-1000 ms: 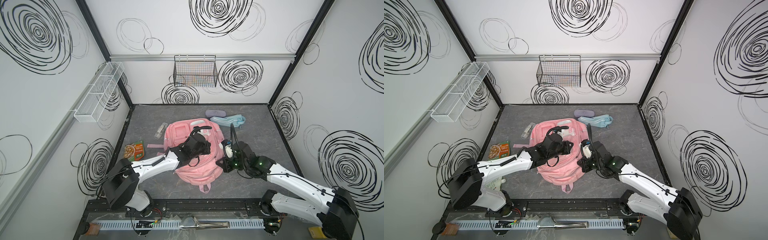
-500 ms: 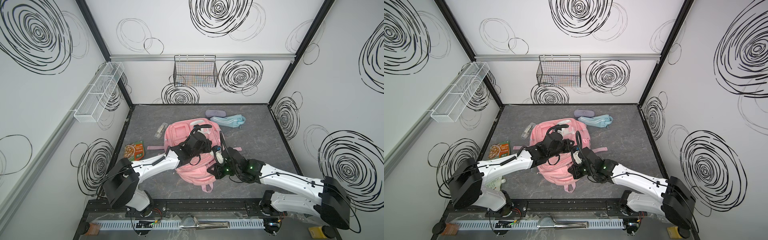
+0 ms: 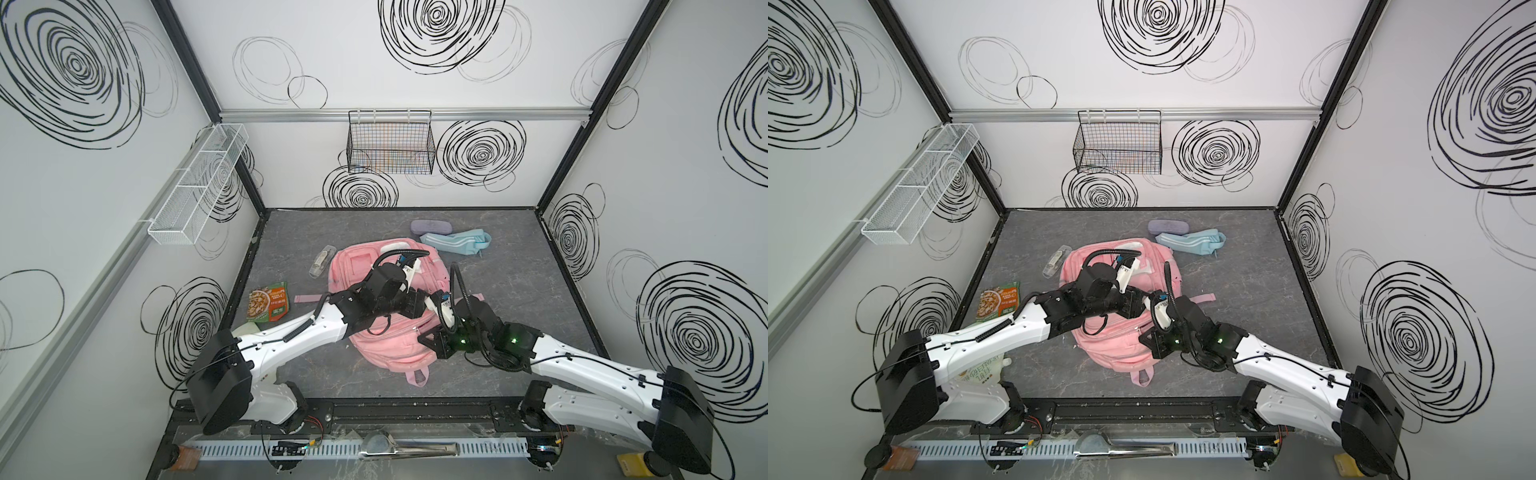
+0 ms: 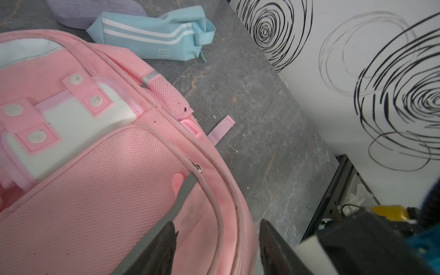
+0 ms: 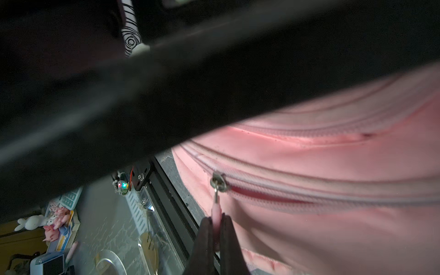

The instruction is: Pack the student bag

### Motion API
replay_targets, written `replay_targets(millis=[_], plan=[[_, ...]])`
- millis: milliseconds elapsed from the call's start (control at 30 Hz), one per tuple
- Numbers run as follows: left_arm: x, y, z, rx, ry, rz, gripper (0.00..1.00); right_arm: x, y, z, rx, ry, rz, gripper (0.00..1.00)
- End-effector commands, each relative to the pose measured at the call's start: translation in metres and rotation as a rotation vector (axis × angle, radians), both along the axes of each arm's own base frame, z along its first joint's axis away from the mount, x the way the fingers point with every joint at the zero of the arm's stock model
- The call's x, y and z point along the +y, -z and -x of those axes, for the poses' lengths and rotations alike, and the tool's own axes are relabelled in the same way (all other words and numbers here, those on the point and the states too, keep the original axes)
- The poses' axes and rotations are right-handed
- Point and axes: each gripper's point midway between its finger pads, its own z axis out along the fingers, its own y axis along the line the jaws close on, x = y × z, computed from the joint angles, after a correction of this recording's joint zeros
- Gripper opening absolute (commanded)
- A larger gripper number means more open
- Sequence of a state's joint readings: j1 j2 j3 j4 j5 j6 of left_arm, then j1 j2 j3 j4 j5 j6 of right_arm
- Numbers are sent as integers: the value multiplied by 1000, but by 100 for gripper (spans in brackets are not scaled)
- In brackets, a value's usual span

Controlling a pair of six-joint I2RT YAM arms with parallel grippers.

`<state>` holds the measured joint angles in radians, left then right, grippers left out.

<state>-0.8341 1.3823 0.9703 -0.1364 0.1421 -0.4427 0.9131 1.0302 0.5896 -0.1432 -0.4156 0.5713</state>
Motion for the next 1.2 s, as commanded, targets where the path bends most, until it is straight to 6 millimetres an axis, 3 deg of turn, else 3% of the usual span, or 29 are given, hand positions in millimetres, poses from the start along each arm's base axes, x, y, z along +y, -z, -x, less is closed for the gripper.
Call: replay_targets(millis=[0, 167, 400, 567, 900, 1167], plan=[[-4, 17, 20, 19, 155, -121, 59, 9, -18, -3, -46, -29, -68, 0], [6, 30, 14, 1, 133, -222, 56, 9, -23, -3, -55, -28, -81, 0], [6, 44, 26, 3, 194, -284, 57, 9, -27, -5, -63, -22, -90, 0], [19, 49, 10, -18, 105, -330, 39, 5, -26, -6, -66, -16, -79, 0], [35, 9, -27, -94, -75, -241, 0, -9, -28, -8, -88, 11, -52, 0], [42, -40, -47, -2, -269, 154, 0, -2, -39, -5, -134, -8, -57, 0]])
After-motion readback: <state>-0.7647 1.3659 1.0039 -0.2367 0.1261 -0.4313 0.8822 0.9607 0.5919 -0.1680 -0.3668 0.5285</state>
